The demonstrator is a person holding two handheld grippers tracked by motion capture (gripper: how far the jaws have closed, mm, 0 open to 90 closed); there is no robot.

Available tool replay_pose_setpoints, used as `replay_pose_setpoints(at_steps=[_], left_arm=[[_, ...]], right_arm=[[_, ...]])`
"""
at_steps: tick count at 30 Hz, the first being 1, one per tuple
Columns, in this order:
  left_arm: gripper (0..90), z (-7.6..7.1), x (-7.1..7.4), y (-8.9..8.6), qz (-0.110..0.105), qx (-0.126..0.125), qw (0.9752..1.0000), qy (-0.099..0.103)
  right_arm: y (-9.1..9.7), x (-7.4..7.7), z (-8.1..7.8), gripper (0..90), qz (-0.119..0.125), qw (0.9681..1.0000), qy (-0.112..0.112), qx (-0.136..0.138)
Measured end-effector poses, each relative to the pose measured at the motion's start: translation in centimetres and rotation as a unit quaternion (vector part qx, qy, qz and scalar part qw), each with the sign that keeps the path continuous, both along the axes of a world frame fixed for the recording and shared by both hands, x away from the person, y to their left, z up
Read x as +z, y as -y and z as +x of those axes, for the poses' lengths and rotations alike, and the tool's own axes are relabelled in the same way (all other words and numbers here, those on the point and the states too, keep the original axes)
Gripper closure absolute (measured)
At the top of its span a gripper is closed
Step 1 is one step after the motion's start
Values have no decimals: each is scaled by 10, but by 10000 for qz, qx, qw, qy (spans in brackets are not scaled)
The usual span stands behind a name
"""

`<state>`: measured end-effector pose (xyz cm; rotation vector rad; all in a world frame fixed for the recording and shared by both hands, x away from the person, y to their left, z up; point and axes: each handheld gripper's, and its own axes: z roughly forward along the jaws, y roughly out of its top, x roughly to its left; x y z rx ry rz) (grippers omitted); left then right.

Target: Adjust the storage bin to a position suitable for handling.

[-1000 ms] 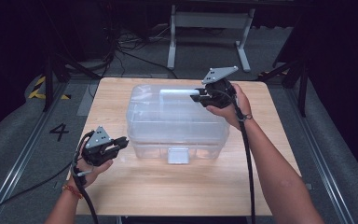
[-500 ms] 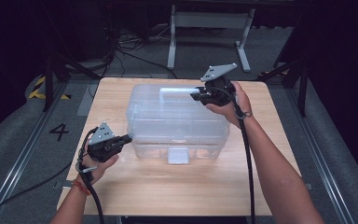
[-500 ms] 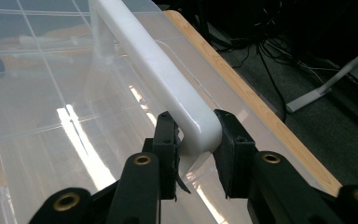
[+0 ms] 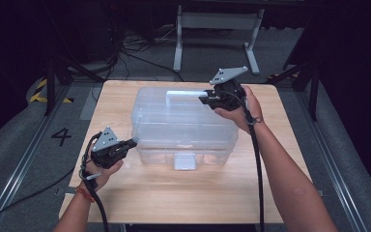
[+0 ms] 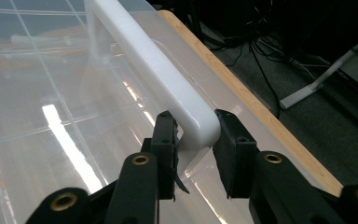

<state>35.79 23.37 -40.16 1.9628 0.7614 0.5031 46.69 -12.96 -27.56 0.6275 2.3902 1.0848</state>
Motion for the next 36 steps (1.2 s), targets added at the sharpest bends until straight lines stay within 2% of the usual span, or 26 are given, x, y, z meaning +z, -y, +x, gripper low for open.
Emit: replay_pose_setpoints(at_steps=[3, 5, 7, 12, 16, 23, 29, 31, 36], left_arm=[[900, 0, 0, 0, 14, 4, 10000, 3], [900, 0, 1, 0, 27, 15, 10000, 30], [900, -1, 2, 0, 45, 23, 10000, 33], [900, -1, 2, 0, 60, 16, 10000, 41], [900, 0, 2, -1, 79, 5, 10000, 45], [900, 1, 2, -1, 96, 28, 9999, 31], [900, 1, 3, -1, 128, 53, 9999, 21], [900, 1, 4, -1, 134, 64, 9999, 20], [900, 2, 5, -2, 86, 87, 9999, 39]], right_arm=[[4, 2, -4, 658, 2, 10000, 71, 24], [10, 3, -10, 629, -100, 9997, 236, -25], [17, 4, -15, 612, -28, 9996, 270, -29], [42, 3, -32, 501, 27, 9988, 434, -205], [66, 1, -47, 426, 176, 9973, 620, -344], [106, -13, -71, 352, 506, 9950, 650, -570], [124, -27, -82, 324, 697, 9924, 700, -735], [131, -33, -86, 310, 890, 9906, 655, -809], [136, -40, -93, 310, 843, 9903, 687, -864]])
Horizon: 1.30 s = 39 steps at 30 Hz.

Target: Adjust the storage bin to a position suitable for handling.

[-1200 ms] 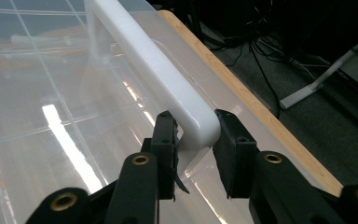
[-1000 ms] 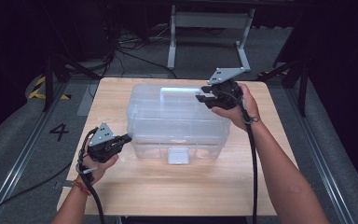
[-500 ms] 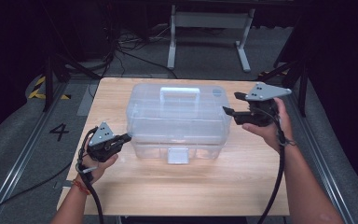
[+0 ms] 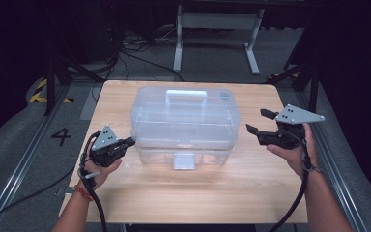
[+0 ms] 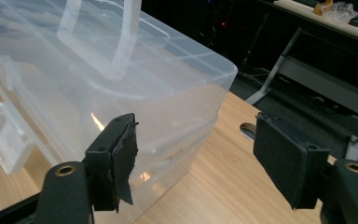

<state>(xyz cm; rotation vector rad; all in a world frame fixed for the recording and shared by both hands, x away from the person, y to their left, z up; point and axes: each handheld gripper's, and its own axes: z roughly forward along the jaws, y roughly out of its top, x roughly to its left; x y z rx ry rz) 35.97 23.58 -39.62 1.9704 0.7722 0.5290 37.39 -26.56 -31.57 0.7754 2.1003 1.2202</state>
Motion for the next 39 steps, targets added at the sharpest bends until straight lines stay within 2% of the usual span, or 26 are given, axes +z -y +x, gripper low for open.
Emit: replay_pose_setpoints(at_steps=[1, 3, 11, 15, 22, 26, 31, 32, 34, 39], left_arm=[[900, 0, 1, 0, 14, -7, 10000, 26], [900, 0, 3, 0, -6, 12, 10000, 42], [900, 1, 5, -1, 26, 16, 10000, 27], [900, 2, 6, -2, -15, 50, 10000, 14], [900, 3, 11, -2, -7, 69, 10000, 40], [900, 5, 13, -2, -4, 60, 10000, 59], [900, 5, 13, -2, 7, 61, 10000, 44], [900, 5, 13, -2, 23, 61, 10000, 50], [899, 5, 14, -1, 65, 77, 9999, 71], [894, 6, 13, -2, 59, 64, 9999, 81]], right_arm=[[1, -2, -1, 310, 27, 10000, 7, 25], [2, -10, -5, 309, -88, 10000, 0, 37], [-4, -34, -4, 309, -260, 9994, -147, 172], [-10, -47, -2, 315, -382, 9984, -301, 281], [-20, -65, 7, 327, -540, 9972, -442, 285], [-21, -69, 14, 343, -422, 9977, -482, 242], [-22, -68, 20, 356, -335, 9988, -339, 91], [-21, -67, 22, 367, -308, 9992, -242, 38], [-20, -66, 23, 374, -181, 9996, -227, 10], [-19, -65, 24, 378, -122, 9998, -175, -61]])
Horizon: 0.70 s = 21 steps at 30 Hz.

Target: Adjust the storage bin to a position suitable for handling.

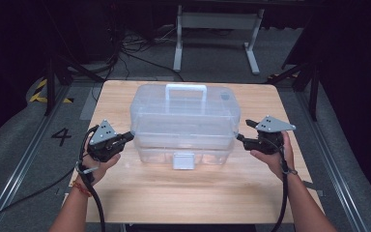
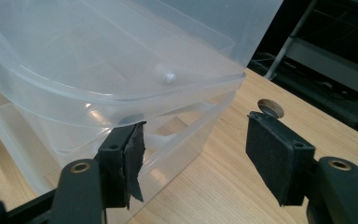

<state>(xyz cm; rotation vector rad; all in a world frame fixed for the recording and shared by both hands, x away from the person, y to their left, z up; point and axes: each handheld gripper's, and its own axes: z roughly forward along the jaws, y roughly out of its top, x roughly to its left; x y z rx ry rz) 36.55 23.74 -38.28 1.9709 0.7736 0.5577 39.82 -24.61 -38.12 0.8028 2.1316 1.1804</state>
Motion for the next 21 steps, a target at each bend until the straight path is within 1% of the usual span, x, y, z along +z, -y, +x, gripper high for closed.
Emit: replay_pose_setpoints(at_steps=[4, 6, 7, 9, 13, 14, 15, 17, 18, 20, 21], left_arm=[[883, 0, 1, 1, -17, -8, 10000, 20], [882, 0, 1, 0, 2, -4, 10000, 11], [878, 0, 0, 0, 31, 10, 10000, 21], [872, 0, 0, -1, 5, 4, 10000, -4], [866, 0, -2, -2, 62, 9, 10000, -32], [863, 0, -3, -1, 64, 15, 10000, -41], [861, 0, -3, -1, 113, 4, 9999, -49], [857, -1, -4, -1, 118, -11, 9999, -65], [853, -1, -4, -2, 153, -21, 9999, -61], [846, -1, -5, -2, 162, -29, 9998, -65], [844, -1, -5, -3, 173, -36, 9998, -74]], right_arm=[[-1, 3, -2, 388, -5, 9999, 151, -68], [-1, 3, -2, 389, 9, 9998, 160, -70], [0, 3, -2, 390, 62, 9998, 165, -80], [0, 3, -1, 390, 168, 9997, 167, -28], [-3, 5, -3, 390, 249, 9993, 264, 1], [-4, 6, -3, 394, 256, 9992, 298, -14], [-6, 7, -3, 400, 245, 9991, 349, -48], [-7, 9, -3, 419, 314, 9984, 451, -102], [-7, 10, -2, 424, 362, 9981, 494, -111], [-8, 12, 0, 426, 464, 9975, 506, -155], [-8, 13, 1, 427, 464, 9975, 514, -150]])
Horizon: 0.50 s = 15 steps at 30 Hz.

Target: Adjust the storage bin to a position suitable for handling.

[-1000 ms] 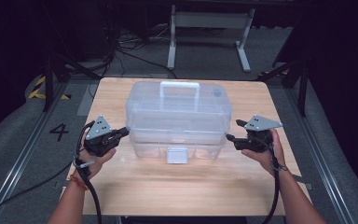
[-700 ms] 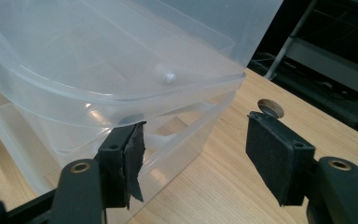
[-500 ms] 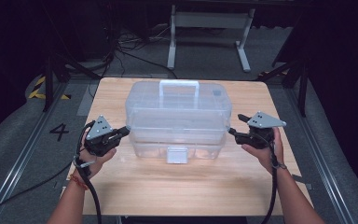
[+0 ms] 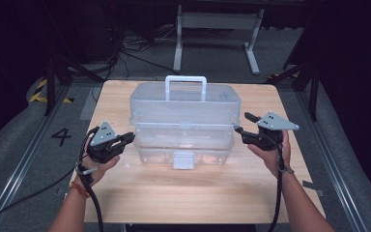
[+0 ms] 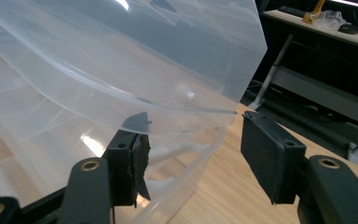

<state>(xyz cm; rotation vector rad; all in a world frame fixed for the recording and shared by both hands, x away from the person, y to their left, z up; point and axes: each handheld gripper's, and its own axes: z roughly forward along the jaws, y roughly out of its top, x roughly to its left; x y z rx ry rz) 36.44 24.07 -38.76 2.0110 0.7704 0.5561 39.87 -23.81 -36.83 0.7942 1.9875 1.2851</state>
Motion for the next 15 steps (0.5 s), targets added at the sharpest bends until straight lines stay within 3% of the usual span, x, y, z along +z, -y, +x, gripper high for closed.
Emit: replay_pose_setpoints(at_steps=[15], left_arm=[[780, -17, -8, -23, 153, 56, 9998, -87]], right_arm=[[-7, 9, 13, 528, 123, 9997, 205, -67]])
